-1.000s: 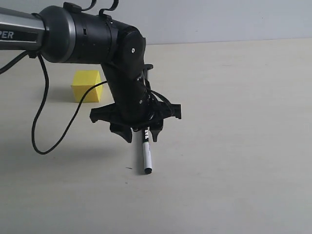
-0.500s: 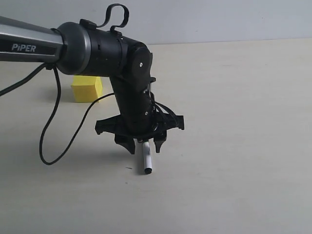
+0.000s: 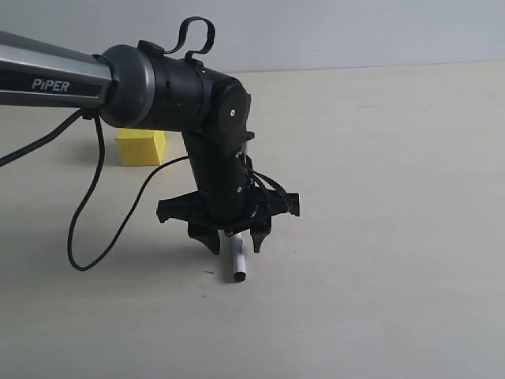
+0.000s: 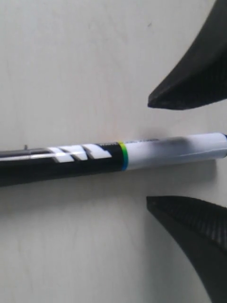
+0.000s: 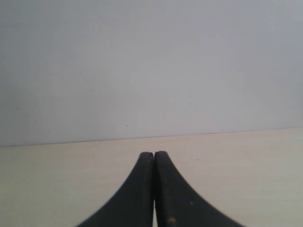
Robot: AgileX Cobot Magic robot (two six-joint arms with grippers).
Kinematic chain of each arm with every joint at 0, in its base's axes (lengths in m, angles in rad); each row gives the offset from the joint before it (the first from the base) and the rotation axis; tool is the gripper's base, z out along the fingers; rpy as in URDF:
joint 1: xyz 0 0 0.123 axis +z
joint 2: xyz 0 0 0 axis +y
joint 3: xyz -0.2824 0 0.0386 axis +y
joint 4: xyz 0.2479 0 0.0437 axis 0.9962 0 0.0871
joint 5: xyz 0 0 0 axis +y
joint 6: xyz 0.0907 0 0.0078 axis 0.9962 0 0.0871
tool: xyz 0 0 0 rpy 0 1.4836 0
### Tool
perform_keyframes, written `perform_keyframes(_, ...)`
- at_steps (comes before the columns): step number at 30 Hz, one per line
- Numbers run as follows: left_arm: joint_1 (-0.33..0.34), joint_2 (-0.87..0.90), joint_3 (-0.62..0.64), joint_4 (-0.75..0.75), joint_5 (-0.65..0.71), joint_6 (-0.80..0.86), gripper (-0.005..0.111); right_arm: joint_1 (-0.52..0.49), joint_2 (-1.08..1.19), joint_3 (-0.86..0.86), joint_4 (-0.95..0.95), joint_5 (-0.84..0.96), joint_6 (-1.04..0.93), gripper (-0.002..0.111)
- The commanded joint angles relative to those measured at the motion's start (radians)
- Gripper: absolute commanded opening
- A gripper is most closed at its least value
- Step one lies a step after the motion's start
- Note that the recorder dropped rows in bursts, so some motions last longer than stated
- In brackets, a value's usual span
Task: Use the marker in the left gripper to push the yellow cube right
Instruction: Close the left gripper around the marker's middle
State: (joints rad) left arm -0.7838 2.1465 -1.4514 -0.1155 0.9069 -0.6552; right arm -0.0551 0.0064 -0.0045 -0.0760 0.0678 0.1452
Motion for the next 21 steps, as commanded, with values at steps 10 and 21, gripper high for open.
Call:
perform_keyframes(10, -0.004, -0.006, -0.006, 0.000, 0.002, -0.003, 0.029, -0.004, -0.006, 0.005, -0.003, -0.002, -0.002, 0.000)
perform_keyframes(21, -0.004, -0.006, -0.006, 0.000, 0.002, -0.003, 0.047, -0.004, -0.006, 0.005, -0.003, -0.002, -0.002, 0.000)
